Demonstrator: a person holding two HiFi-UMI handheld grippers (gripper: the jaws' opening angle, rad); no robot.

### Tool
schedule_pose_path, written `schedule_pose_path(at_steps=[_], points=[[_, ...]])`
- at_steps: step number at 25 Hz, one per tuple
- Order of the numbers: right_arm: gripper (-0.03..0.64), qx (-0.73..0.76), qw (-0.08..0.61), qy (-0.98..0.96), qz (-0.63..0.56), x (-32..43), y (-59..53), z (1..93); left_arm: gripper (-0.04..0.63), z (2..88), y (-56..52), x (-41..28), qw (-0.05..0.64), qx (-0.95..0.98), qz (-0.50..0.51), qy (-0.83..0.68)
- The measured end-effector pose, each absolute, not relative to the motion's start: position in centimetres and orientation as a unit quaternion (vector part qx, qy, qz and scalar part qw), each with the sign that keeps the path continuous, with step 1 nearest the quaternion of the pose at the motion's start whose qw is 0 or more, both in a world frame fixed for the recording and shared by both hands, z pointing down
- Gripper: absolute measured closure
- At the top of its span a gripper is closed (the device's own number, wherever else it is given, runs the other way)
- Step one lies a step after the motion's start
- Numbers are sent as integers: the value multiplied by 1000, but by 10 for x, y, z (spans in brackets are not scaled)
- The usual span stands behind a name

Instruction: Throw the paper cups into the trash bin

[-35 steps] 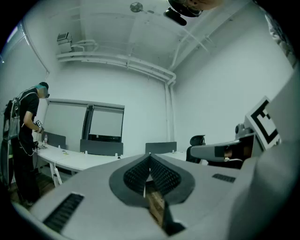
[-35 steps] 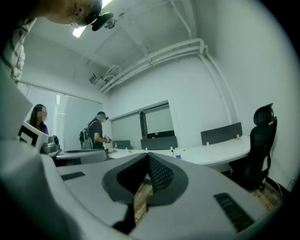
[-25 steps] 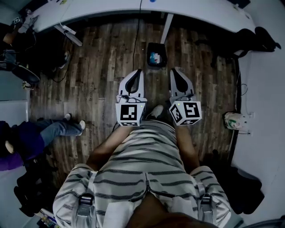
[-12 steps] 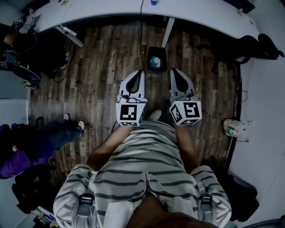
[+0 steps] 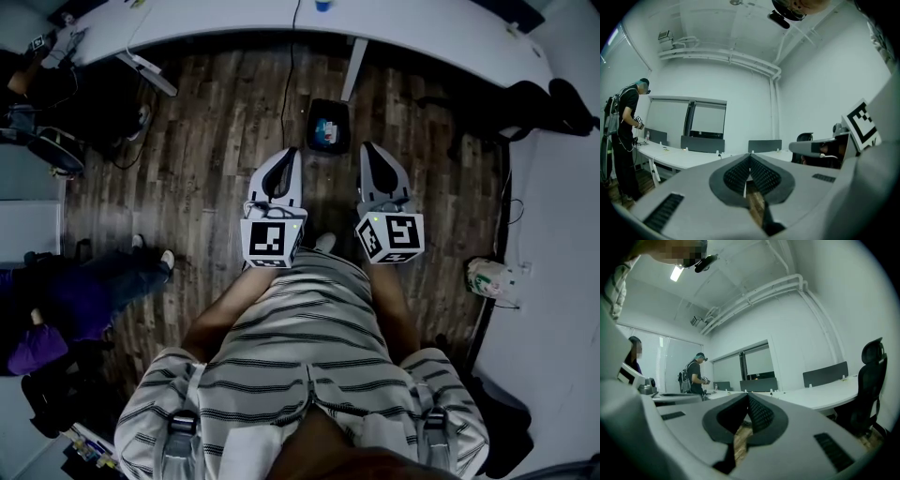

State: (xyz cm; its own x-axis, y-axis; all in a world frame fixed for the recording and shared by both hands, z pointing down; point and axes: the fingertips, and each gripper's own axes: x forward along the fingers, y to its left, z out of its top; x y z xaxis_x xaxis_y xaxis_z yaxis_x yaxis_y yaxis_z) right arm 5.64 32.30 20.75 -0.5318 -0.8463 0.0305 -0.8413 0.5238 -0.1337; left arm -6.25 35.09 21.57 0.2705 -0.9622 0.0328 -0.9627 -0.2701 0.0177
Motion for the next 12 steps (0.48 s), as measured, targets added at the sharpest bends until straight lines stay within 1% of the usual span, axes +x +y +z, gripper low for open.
schedule_pose_path(at_steps=[12], points=[[600,-478,-4,876,-70,47,280,225,572,234,310,-64,31,795,25,-605]])
